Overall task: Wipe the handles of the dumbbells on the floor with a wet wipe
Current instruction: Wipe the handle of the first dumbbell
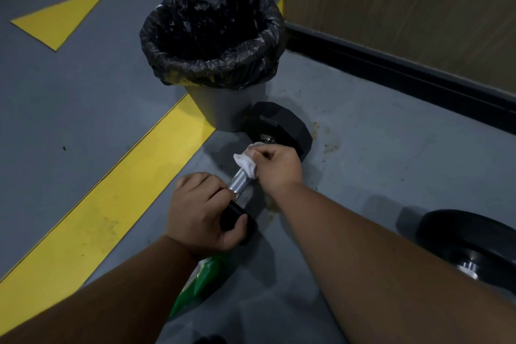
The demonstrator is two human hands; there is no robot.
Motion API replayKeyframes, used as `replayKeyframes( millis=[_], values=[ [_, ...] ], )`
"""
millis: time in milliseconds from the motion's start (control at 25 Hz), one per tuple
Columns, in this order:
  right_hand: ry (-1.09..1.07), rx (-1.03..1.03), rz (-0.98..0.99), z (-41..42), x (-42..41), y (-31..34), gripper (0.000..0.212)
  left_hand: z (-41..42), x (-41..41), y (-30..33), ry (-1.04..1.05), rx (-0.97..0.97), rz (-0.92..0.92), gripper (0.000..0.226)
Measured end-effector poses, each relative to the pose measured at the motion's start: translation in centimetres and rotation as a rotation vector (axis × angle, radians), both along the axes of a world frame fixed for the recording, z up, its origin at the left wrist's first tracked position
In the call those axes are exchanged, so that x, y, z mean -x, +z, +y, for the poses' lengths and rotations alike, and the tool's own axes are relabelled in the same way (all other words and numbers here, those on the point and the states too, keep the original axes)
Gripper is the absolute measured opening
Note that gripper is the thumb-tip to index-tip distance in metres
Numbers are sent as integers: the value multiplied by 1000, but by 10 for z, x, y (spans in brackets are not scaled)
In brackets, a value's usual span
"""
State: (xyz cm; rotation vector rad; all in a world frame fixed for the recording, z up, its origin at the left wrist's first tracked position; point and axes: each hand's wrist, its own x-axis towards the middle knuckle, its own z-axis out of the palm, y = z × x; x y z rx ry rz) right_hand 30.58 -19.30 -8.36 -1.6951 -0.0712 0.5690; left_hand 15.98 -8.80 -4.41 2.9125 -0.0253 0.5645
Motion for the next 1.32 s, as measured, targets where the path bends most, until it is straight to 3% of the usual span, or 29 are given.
replayKeyframes(
  millis=[240, 480, 720, 960, 1200, 1320],
  values=[
    [220, -25, 57, -7, 45, -4, 11, 8, -2, -3, -19, 42, -9, 33],
    [-10, 33, -57, 3, -4, -5, 9, 11, -2, -2, -11, 49, 3, 35],
    [222, -16, 25, 5, 43, -5, 13, 29, -3, -3, 4, 118, 26, 36],
    [91, 23, -35, 29, 10, 0, 15, 53, -6, 0, 35, 227, 37, 35],
    [259, 54, 40, 27, 41, -3, 12, 55, -4, -6, 25, 222, 17, 36],
    [160, 57, -47, 28, 10, -3, 11, 56, -1, -2, -7, 155, 74, 39]
  ],
)
